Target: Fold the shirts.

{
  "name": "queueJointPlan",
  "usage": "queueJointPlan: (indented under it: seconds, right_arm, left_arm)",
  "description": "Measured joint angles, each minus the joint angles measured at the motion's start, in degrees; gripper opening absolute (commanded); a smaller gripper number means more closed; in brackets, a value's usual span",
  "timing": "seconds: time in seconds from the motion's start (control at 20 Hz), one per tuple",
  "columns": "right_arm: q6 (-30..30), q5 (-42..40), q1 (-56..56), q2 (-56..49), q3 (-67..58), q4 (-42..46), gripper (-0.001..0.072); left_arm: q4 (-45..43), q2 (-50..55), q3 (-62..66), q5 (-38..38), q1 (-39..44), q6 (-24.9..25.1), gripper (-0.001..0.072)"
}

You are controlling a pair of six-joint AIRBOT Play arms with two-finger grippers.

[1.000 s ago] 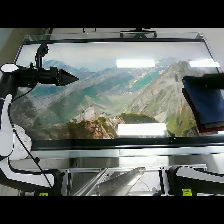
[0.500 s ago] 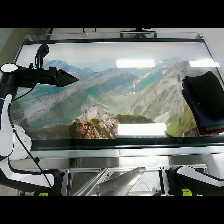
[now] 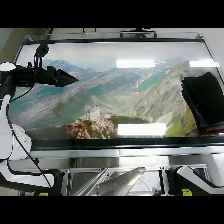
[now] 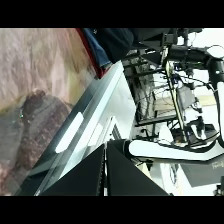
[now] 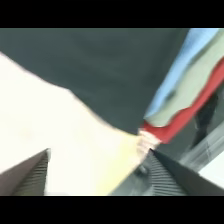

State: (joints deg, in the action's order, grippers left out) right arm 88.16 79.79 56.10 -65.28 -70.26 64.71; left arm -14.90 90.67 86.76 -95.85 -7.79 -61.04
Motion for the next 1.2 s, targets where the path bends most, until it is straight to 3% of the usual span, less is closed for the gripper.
queueJointPlan:
  seconds: [0.05,0.2,0.45,0.8,1.2]
  right_arm:
    - [0.3,0.7,-1.3,2.0,-0.5,-1.6,0.0082]
    - [0.3,2.1,-8.1,7.9,-1.3,-6.1,0.0020]
    - [-0.2,2.8,-24.3,18.1,3.9,-9.1,0.0019]
    - [0.8,-2.4,-44.3,36.8,33.0,-11.3,0.0020]
    - [0.7,-6.3,-49.7,40.6,42.0,-14.3,0.0020]
  left_arm:
    - [0.0,-1.2,0.0,0.0,0.0,0.0,0.0009]
    - [-0.7,-5.9,0.0,0.5,-0.1,-0.5,0.0009]
    - [-6.2,-18.5,-6.7,1.6,1.3,-2.0,0.0013]
    - [-9.2,-39.1,-37.5,10.6,10.1,-2.4,0.0023]
    - [-9.4,-46.7,-50.2,15.9,13.0,-3.0,0.0021]
